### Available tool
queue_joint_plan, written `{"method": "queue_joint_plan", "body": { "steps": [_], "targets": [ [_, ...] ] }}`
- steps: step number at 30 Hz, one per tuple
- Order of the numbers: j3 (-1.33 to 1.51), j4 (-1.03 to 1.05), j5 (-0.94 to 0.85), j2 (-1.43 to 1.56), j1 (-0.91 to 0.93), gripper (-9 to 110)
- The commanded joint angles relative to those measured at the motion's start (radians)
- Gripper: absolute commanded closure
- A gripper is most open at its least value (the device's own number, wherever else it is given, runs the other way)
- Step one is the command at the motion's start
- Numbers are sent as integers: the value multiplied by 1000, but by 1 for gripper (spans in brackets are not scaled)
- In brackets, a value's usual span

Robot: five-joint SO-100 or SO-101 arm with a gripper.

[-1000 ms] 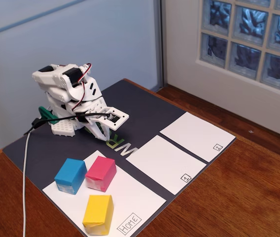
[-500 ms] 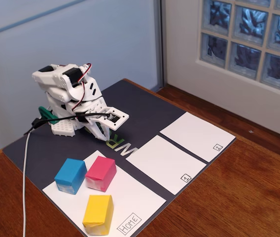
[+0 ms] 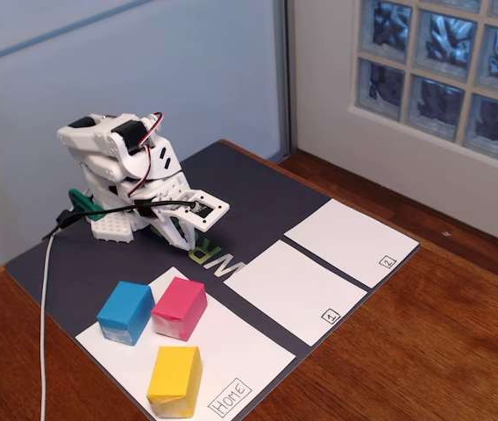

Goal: Move box yellow to home

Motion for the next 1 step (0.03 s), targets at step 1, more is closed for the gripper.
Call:
{"method": "queue_joint_plan", "body": {
  "steps": [1],
  "targets": [
    [0,61,2,52,-3,101]
  ]
}}
